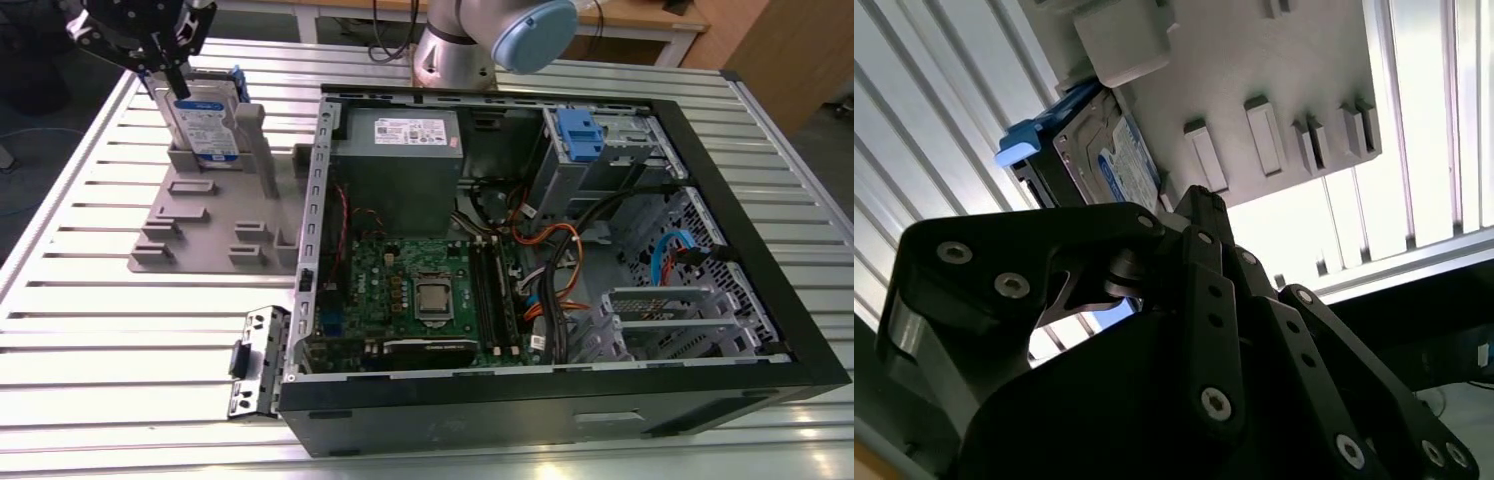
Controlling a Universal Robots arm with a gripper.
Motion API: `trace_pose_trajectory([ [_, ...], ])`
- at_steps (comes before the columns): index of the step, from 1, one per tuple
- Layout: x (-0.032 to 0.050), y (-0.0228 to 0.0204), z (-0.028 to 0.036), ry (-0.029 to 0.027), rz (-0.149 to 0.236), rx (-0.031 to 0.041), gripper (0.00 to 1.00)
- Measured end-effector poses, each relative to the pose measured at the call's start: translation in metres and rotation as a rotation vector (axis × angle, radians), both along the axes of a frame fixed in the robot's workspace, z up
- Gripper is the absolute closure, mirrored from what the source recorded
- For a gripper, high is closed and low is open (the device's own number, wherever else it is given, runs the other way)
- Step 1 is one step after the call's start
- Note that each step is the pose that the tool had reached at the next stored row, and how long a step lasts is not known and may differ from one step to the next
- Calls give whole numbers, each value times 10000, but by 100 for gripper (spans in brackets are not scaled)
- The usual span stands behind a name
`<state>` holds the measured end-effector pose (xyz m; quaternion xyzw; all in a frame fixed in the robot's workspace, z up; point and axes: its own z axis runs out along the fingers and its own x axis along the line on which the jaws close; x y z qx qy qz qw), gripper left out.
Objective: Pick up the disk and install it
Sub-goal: 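Pick up the disk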
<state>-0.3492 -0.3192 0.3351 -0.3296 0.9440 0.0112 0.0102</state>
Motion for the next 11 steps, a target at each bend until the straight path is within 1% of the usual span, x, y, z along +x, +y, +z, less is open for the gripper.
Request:
trace_pose_trajectory([
  [11,0,0,0,0,678,0,90],
])
